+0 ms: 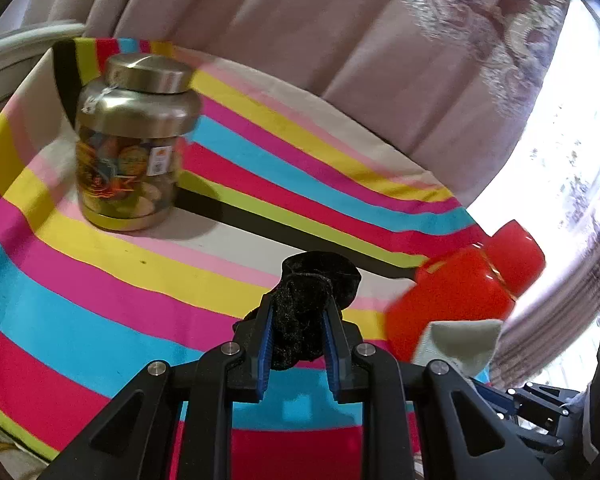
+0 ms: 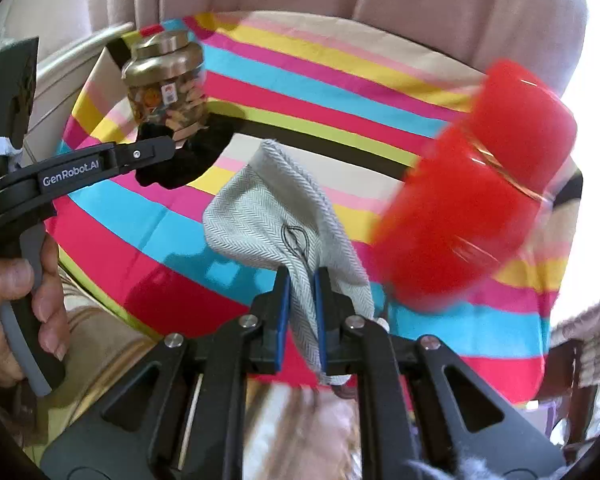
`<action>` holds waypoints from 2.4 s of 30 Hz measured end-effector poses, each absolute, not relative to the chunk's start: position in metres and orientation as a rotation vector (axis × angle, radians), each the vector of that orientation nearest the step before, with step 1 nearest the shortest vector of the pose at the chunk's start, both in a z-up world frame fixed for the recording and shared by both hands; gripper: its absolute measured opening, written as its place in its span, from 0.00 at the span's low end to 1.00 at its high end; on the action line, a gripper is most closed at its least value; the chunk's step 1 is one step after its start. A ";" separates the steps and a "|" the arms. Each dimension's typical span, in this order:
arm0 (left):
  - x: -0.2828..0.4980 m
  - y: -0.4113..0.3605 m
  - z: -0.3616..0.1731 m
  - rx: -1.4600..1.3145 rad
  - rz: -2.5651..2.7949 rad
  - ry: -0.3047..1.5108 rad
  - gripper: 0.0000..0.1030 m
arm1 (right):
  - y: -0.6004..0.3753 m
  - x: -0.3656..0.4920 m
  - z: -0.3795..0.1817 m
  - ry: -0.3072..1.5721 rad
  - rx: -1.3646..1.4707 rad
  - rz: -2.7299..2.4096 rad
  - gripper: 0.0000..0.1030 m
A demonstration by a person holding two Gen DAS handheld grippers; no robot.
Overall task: Organize soft objects
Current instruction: 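Carry the grey towel over the box with the right tool while the left carries the black cuff, then open the right tool to drop the grey towel into the box while the left releases the black cuff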
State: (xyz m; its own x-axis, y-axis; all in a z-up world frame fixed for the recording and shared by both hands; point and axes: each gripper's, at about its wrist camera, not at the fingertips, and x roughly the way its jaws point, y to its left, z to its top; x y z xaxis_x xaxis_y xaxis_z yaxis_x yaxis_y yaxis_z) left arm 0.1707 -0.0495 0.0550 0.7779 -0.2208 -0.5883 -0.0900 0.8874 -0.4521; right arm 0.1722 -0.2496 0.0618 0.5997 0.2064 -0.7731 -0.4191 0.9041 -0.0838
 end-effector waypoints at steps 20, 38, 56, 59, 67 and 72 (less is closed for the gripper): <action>0.096 -0.203 0.100 -0.356 -0.432 0.731 0.22 | -0.440 0.063 0.077 0.898 -0.089 0.030 0.14; 0.061 -0.307 0.083 -0.230 -0.640 0.899 0.22 | -0.525 -0.021 0.005 1.181 0.105 -0.079 0.15; 0.029 -0.309 0.056 -0.265 -0.687 1.121 0.60 | -0.536 -0.045 0.020 1.059 0.140 -0.149 0.73; 0.011 -0.304 0.057 -0.242 -0.690 1.111 0.65 | -0.552 -0.056 0.030 1.026 0.175 -0.246 0.77; 0.001 -0.314 0.053 -0.173 -0.682 1.121 0.87 | -0.540 -0.075 0.036 1.011 0.187 -0.302 0.78; 0.000 -0.322 0.052 -0.151 -0.706 1.127 0.98 | -0.535 -0.073 0.033 1.014 0.201 -0.292 0.78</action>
